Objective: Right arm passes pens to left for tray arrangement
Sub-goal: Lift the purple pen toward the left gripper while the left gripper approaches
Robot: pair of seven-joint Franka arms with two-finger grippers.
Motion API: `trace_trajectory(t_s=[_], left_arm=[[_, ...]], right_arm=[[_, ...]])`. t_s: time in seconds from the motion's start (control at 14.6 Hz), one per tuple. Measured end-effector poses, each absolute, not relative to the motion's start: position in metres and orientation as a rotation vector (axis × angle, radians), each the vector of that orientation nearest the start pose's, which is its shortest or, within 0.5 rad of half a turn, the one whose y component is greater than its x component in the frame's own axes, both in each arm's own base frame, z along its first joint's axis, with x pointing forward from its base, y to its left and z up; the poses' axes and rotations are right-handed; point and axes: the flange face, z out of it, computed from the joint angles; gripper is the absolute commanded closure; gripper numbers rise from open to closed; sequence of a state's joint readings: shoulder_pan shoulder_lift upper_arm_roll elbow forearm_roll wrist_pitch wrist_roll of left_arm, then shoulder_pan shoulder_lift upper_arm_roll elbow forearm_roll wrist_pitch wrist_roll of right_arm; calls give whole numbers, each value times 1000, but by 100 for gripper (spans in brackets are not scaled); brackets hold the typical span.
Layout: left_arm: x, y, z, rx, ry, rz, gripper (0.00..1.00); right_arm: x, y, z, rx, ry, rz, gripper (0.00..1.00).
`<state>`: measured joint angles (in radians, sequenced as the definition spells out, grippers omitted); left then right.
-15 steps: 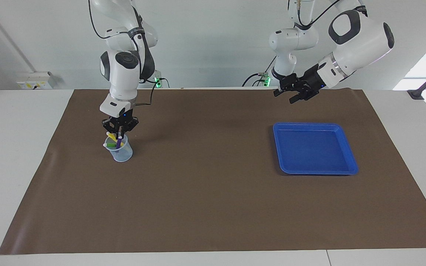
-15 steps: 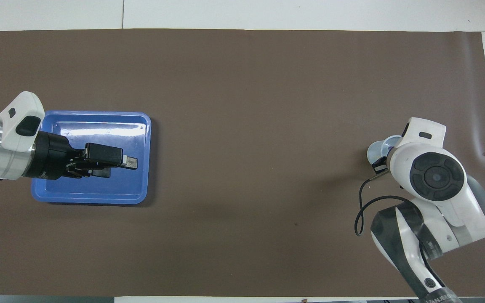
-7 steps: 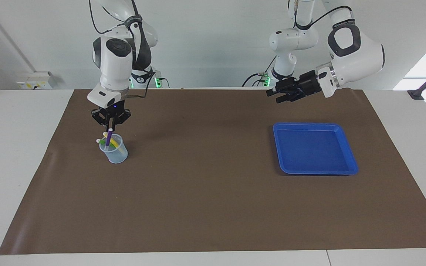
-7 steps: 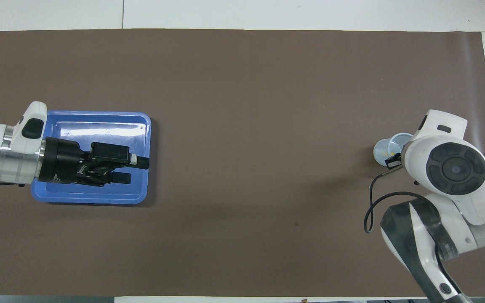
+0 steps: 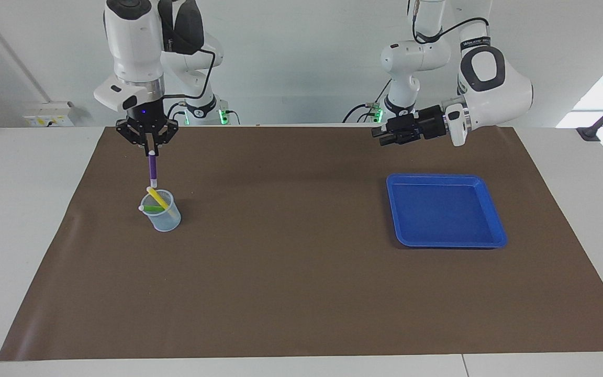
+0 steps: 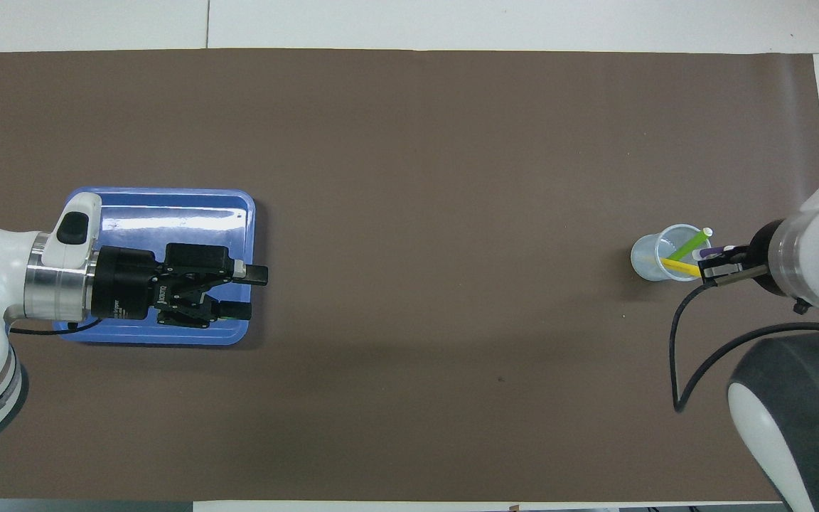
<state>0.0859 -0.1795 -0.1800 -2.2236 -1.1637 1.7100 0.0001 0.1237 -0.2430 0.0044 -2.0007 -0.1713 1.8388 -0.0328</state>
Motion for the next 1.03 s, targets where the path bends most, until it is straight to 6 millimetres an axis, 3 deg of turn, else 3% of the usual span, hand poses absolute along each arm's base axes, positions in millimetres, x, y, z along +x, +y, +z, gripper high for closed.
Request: trace_trajectory(t_s=[0.48, 0.82, 1.03], left_arm=[[467, -138, 469, 1947, 349, -401, 0], [469, -142, 474, 1867, 407, -420, 0], [465, -152, 465, 1791, 455, -445, 0]], right_arm=[[495, 43, 582, -2900, 28, -122, 100], [495, 67, 590, -2597, 262, -50, 100], [497, 84, 599, -2433, 357, -20, 100]])
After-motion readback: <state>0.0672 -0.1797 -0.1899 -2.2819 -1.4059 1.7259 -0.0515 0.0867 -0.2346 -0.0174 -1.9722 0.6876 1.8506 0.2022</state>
